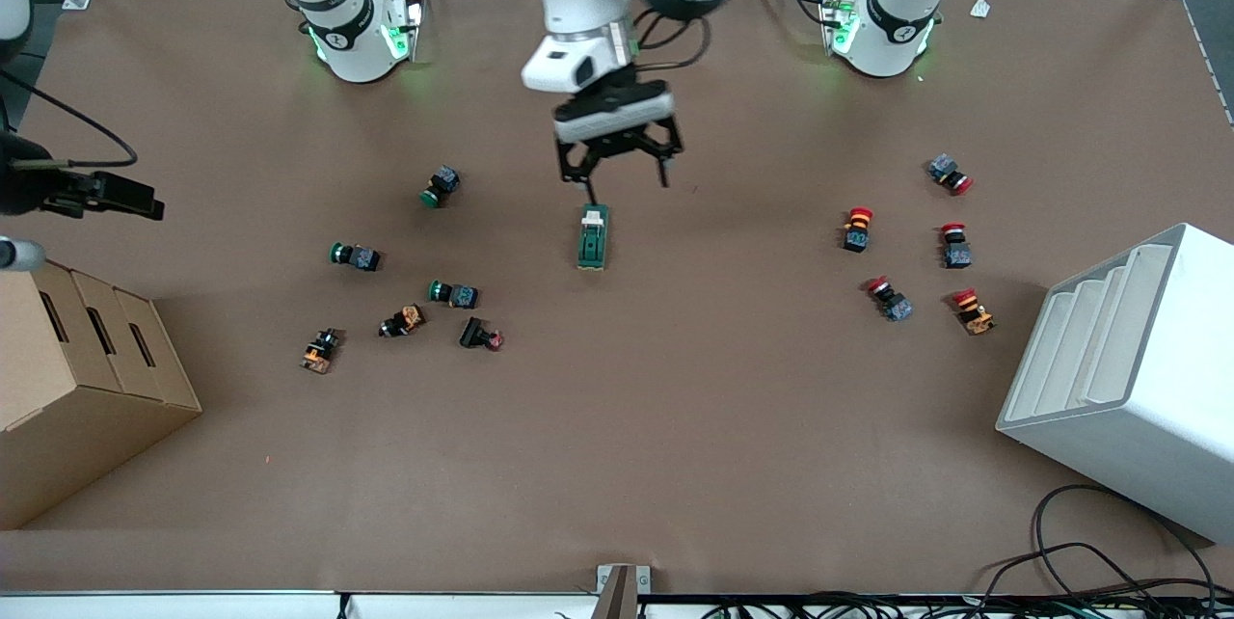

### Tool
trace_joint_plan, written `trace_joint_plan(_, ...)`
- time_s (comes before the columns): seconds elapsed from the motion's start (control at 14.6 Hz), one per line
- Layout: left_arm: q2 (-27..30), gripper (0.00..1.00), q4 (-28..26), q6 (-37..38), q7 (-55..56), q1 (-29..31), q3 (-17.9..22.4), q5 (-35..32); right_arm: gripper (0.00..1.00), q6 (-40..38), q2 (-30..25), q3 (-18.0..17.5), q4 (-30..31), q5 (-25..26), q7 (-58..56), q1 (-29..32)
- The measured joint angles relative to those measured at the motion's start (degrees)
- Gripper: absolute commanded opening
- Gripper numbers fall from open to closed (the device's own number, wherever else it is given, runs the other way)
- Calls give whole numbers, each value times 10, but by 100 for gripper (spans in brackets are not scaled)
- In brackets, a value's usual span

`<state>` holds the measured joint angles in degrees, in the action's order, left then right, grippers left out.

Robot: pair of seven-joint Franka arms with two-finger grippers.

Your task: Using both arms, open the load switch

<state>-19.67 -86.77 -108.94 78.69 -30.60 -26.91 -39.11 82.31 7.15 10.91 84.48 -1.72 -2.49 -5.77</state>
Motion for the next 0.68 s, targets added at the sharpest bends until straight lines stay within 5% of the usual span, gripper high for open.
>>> trace_joint_plan(0.34,69,100,5,15,-226,137,0,155,100,0,-52,27,47,3,-6,-30)
trace_joint_plan(0.68,137,100,6,118,-504,250,13,254,100,-18,-62,42,47,20,-6,-60)
